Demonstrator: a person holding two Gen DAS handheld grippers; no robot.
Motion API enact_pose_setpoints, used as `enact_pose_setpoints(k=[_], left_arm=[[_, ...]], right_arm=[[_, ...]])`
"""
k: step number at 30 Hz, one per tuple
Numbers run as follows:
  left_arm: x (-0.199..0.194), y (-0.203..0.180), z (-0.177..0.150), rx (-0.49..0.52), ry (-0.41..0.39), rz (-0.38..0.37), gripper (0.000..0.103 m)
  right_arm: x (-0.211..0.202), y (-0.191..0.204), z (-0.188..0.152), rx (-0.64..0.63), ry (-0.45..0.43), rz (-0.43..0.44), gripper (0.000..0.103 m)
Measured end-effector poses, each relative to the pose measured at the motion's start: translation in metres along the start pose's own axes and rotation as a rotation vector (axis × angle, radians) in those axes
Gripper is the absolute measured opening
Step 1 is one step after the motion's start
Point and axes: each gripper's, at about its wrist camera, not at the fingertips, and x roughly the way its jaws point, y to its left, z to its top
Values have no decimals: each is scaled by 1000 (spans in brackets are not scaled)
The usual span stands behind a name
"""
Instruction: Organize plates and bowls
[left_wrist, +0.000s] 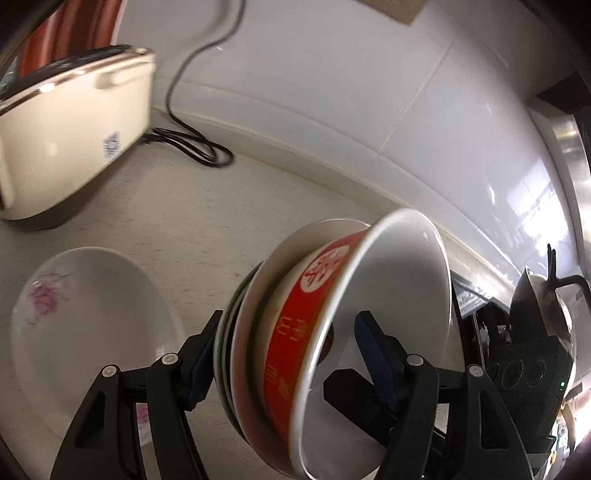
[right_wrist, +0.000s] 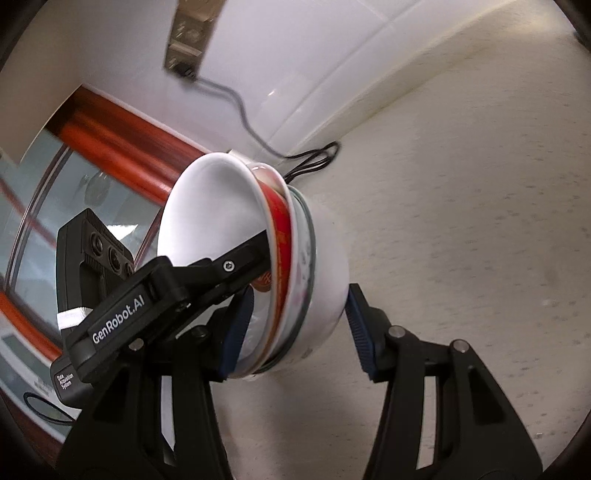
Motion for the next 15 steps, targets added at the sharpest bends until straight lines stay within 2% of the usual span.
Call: enact_pose_setpoints(k=[9, 15], left_arm=[[-52, 29, -11, -61, -124, 25, 73], [-85, 55, -12, -100, -193, 69, 73]], right_arm=[[22, 38, -9, -135, 26, 76, 55], [48, 60, -16, -185, 67, 133, 55]])
